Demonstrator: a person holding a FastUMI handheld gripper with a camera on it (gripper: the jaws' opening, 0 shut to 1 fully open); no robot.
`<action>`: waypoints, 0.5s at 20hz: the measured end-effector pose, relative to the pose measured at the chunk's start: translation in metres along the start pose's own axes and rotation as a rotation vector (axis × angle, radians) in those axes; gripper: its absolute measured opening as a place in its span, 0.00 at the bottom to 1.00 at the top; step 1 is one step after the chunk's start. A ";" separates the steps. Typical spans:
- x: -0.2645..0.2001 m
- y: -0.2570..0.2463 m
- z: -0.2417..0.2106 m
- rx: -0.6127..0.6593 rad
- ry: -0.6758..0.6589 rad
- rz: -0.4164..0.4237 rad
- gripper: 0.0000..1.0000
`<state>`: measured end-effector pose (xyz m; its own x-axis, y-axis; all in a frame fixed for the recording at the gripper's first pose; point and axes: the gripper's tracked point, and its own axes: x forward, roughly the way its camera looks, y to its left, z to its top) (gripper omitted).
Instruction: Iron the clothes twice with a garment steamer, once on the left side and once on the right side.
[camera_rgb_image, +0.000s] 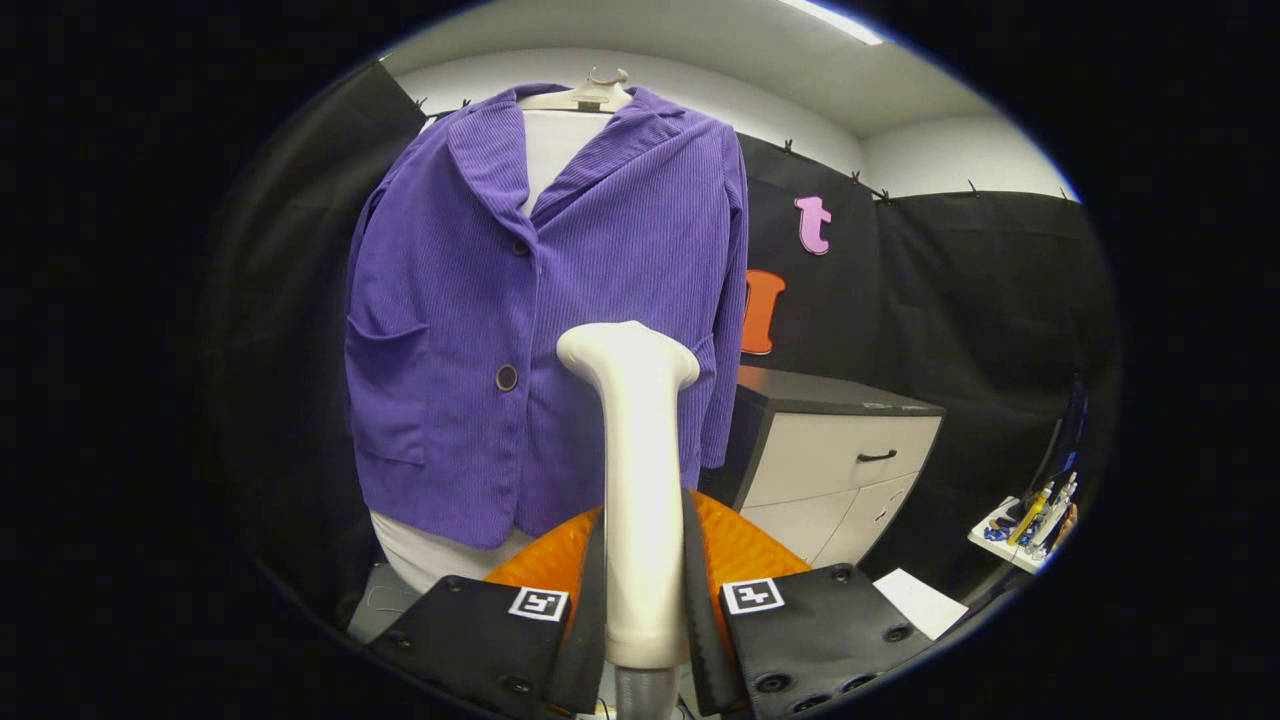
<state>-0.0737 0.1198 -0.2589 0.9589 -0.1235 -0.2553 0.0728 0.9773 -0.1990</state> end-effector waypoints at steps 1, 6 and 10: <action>-0.002 0.000 -0.006 -0.003 0.006 -0.001 0.43; -0.008 0.003 -0.039 -0.011 0.073 0.004 0.43; -0.013 0.002 -0.062 -0.028 0.107 0.006 0.43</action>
<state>-0.1027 0.1124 -0.3149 0.9246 -0.1370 -0.3553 0.0585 0.9730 -0.2231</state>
